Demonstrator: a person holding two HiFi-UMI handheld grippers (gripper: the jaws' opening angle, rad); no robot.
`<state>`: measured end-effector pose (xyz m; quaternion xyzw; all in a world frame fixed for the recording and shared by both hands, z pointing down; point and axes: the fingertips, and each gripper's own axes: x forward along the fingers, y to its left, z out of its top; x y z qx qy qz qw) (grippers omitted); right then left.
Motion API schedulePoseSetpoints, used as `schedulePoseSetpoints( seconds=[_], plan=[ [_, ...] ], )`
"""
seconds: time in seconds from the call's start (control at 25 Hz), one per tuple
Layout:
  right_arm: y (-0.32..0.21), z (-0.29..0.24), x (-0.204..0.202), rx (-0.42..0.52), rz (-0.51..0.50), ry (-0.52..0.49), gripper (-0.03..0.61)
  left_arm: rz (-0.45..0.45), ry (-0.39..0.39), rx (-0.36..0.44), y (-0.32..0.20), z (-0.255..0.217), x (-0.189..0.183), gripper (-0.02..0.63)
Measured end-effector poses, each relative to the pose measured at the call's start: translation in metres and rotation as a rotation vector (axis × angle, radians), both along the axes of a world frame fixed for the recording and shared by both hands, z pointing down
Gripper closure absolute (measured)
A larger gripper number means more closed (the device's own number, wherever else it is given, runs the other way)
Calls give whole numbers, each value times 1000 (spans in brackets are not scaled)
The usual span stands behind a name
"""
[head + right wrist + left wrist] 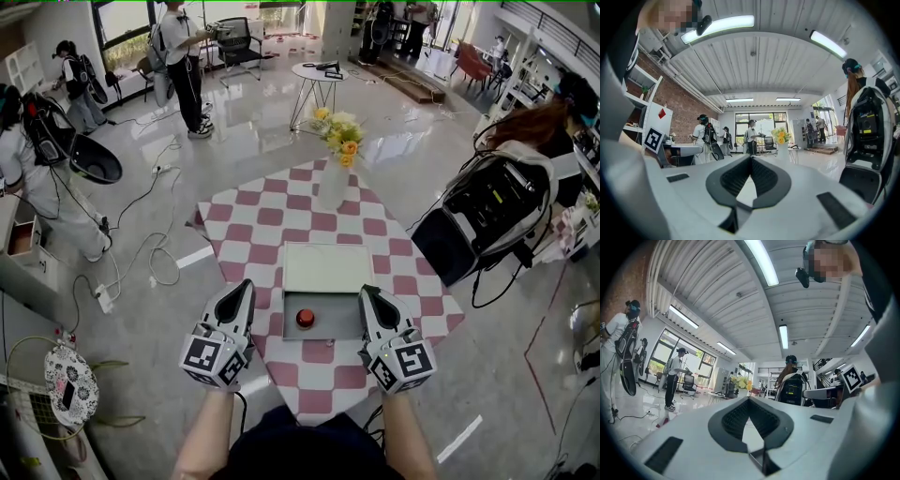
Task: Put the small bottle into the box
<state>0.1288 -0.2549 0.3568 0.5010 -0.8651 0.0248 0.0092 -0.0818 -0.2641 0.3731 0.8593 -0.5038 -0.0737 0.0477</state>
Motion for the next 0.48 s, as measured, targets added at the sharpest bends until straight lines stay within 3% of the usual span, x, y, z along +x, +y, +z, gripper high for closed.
schedulePoseSetpoints(
  seconds=[0.48],
  plan=[
    [-8,9,5,-11,-12,-15,574,-7,-5,-10,-7,8,6,612]
  ],
)
